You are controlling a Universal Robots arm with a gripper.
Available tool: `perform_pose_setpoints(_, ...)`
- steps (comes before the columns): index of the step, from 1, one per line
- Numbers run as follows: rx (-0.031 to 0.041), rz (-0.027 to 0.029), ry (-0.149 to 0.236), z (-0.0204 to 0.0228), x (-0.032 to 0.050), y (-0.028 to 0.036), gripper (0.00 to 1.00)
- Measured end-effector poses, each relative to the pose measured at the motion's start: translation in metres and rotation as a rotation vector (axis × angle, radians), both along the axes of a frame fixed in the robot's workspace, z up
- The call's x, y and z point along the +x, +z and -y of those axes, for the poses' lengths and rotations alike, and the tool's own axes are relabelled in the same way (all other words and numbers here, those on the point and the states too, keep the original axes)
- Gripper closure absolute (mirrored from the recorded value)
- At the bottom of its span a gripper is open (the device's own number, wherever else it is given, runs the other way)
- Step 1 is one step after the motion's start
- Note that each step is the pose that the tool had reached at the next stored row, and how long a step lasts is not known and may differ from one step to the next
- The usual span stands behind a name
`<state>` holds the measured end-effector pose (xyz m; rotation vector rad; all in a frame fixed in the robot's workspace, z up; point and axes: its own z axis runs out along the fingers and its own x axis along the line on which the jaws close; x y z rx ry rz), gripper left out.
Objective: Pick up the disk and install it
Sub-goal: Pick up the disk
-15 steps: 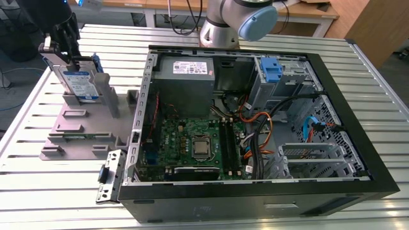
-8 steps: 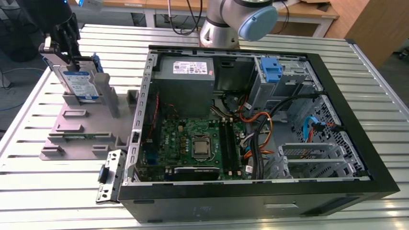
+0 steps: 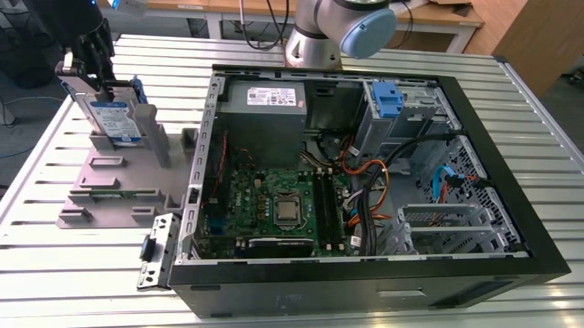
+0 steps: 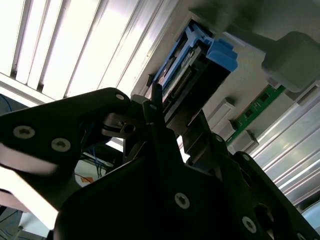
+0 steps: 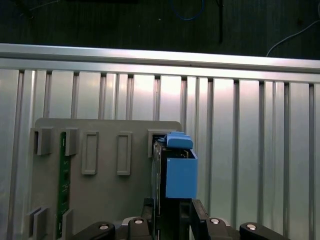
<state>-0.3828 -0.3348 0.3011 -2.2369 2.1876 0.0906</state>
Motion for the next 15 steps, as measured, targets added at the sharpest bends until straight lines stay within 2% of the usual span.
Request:
perform_pose_setpoints(3, 0.0000, 0.0000, 0.000, 0.0000, 0.0000, 0.0001, 0.59)
perform_pose_setpoints(4, -0.0001, -0.0001, 0.000, 0.0000, 0.0000, 0.0001, 0.65)
perform_pose_setpoints(15, 0.0000, 0.0000, -0.002, 0.0000, 0.0000, 0.0002, 0.65)
